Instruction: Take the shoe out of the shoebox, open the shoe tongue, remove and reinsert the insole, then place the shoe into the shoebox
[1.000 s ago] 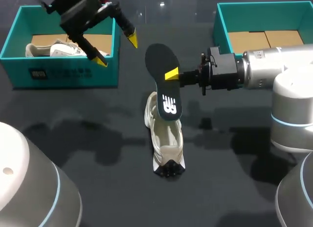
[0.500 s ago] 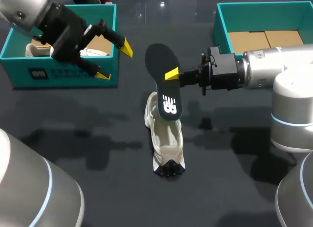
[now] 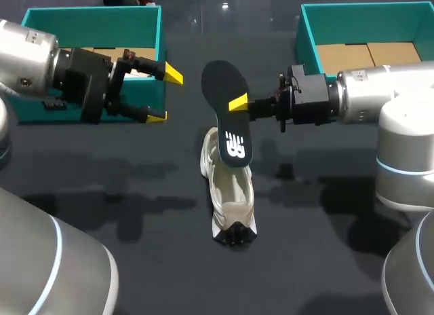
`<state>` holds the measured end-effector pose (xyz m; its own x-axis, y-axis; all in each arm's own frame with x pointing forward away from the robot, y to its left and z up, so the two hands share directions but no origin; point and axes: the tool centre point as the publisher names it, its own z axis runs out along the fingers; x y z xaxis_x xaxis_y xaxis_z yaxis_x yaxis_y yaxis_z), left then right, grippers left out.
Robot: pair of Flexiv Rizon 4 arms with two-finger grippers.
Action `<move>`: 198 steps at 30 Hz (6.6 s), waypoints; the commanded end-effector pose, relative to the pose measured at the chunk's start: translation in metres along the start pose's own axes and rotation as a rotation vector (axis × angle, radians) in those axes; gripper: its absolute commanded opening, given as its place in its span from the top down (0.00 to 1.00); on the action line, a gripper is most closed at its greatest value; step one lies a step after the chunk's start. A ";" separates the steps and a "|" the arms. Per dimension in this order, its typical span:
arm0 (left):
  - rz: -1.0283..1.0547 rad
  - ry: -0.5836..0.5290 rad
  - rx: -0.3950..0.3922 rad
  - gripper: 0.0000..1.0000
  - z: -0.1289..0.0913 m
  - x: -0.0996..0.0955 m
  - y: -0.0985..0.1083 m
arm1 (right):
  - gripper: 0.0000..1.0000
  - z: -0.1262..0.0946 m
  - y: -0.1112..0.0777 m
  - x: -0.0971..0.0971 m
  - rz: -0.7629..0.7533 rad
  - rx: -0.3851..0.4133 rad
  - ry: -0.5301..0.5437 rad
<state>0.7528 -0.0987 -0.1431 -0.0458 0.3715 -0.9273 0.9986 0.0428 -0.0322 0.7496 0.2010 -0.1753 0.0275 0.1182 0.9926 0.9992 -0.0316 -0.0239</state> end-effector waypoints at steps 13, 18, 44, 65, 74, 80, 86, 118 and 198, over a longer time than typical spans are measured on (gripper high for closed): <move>-0.050 -0.285 -0.037 0.00 0.047 0.019 0.017 | 1.00 0.020 -0.013 -0.008 0.024 -0.001 0.057; -0.042 -0.290 -0.064 0.00 0.058 0.017 0.012 | 1.00 0.023 -0.016 -0.011 0.030 -0.023 0.073; -0.022 -0.277 -0.131 0.62 0.086 0.017 0.018 | 1.00 0.024 -0.017 -0.012 0.035 -0.029 0.078; -0.023 -0.252 -0.116 0.81 0.097 0.018 0.020 | 1.00 0.028 -0.023 -0.013 0.041 -0.011 0.081; -0.023 -0.256 -0.103 0.80 0.097 0.018 0.018 | 1.00 0.028 -0.023 -0.013 0.041 -0.011 0.081; -0.017 -0.254 -0.098 0.87 0.098 0.018 0.017 | 1.00 0.028 -0.023 -0.013 0.041 -0.011 0.081; -0.016 -0.248 -0.097 1.00 0.100 0.022 0.015 | 1.00 0.028 -0.023 -0.013 0.041 -0.011 0.081; -0.194 0.035 0.029 1.00 0.049 0.037 -0.063 | 0.00 -0.043 -0.040 -0.032 -0.384 0.239 -0.148; -0.718 0.003 0.243 1.00 0.102 0.068 -0.171 | 0.00 -0.077 -0.070 -0.161 -1.215 0.809 -0.793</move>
<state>0.5897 -0.1675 -0.2367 -0.6925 0.3568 -0.6270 0.6875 0.0634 -0.7234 0.6716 0.1027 -0.3222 -0.9732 0.1264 0.1922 0.1943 0.8990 0.3926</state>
